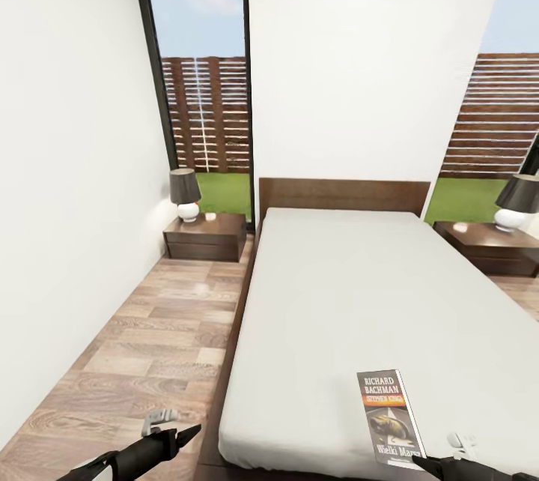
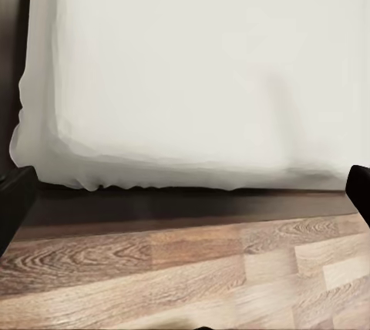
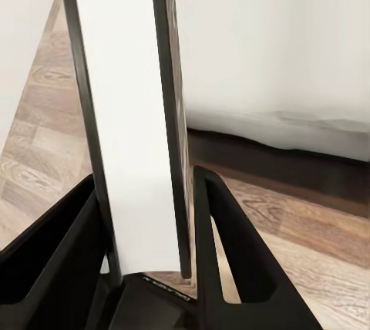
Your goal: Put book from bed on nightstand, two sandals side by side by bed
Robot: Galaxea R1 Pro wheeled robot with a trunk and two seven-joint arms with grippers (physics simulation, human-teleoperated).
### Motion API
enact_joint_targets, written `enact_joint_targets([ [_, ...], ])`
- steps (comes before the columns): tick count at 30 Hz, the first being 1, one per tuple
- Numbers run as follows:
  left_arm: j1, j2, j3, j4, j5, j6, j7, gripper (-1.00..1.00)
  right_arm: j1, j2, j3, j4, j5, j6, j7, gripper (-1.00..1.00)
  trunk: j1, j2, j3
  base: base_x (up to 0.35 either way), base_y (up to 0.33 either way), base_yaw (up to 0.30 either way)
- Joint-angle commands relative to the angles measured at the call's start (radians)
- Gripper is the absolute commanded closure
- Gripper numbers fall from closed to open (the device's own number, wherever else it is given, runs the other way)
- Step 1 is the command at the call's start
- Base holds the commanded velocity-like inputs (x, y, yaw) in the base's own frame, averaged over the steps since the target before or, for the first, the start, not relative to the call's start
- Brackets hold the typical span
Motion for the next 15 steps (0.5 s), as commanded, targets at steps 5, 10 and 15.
enact_joint_targets([
  [5, -0.001, 0.0, 0.006, 0.001, -0.011, -0.008, -0.001, -1.0, -0.001, -0.001, 0.006, 0.0, -0.01, 0.006, 0.002, 1.0, 0.0, -0.001, 0.007, 0.0, 0.0, 0.0],
  [10, -0.001, 0.0, 0.006, 0.001, -0.011, -0.008, -0.001, -1.0, -0.001, -0.001, 0.006, 0.0, -0.01, 0.006, 0.002, 1.0, 0.0, -0.001, 0.014, 0.0, 0.0, 0.0],
  [15, -0.001, 0.0, 0.005, 0.001, -0.011, -0.008, -0.001, -1.0, -0.001, -0.001, 0.006, 0.0, -0.01, 0.006, 0.002, 1.0, 0.0, -0.001, 0.017, 0.0, 0.0, 0.0],
])
